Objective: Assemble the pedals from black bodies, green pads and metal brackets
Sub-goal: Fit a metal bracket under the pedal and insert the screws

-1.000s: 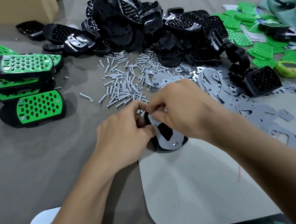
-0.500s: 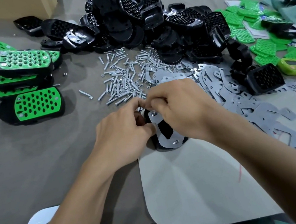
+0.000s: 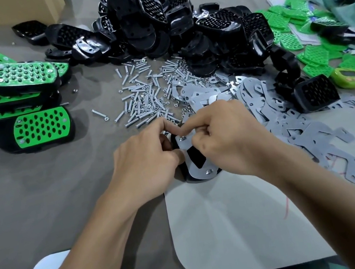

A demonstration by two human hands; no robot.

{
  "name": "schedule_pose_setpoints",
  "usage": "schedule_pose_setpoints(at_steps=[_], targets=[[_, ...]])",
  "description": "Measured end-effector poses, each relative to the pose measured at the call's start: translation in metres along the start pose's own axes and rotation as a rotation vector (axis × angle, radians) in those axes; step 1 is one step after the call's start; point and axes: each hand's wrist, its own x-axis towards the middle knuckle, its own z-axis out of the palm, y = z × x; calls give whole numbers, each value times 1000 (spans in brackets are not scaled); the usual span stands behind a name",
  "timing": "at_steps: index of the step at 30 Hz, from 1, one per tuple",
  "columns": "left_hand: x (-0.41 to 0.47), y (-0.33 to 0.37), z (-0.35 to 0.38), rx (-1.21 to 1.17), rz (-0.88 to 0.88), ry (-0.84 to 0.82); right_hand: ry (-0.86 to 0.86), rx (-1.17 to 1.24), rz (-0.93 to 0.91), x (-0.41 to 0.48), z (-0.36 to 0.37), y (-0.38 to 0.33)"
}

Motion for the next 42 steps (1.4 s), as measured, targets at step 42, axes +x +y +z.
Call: schedule_pose_setpoints(at_steps=[42], targets=[[3,-2,1,21,15,-1,-3,-133,-112,4,8,-4]])
